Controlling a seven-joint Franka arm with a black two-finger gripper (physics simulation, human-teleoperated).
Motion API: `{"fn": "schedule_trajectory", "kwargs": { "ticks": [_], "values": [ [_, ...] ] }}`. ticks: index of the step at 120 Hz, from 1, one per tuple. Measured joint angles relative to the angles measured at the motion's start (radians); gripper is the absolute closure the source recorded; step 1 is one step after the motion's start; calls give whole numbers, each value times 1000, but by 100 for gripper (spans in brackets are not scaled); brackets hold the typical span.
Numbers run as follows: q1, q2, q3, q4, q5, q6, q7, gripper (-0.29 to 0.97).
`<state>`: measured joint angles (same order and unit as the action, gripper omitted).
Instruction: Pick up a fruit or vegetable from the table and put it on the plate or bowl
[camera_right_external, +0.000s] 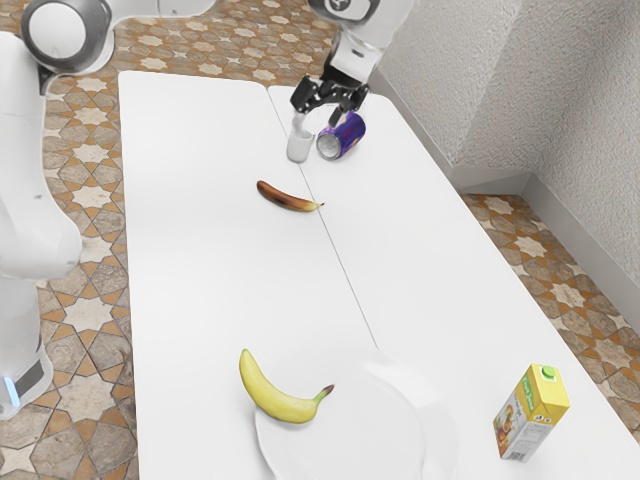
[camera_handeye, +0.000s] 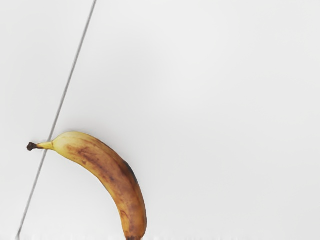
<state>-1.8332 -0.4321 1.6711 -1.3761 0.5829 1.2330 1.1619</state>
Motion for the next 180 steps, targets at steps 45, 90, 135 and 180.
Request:
{"fn": "schedule_trajectory", "kwargs": {
  "ticks": [45, 90, 135, 180],
  "values": [
    [-19, 4, -85, -61, -73, 77, -243, 0],
    [-5, -11, 60, -65, -74, 106, -391, 0],
    [173, -28, 98, -381, -40, 473, -469, 0],
    [149, -76, 182, -417, 23, 673, -512, 0]
  ]
}}
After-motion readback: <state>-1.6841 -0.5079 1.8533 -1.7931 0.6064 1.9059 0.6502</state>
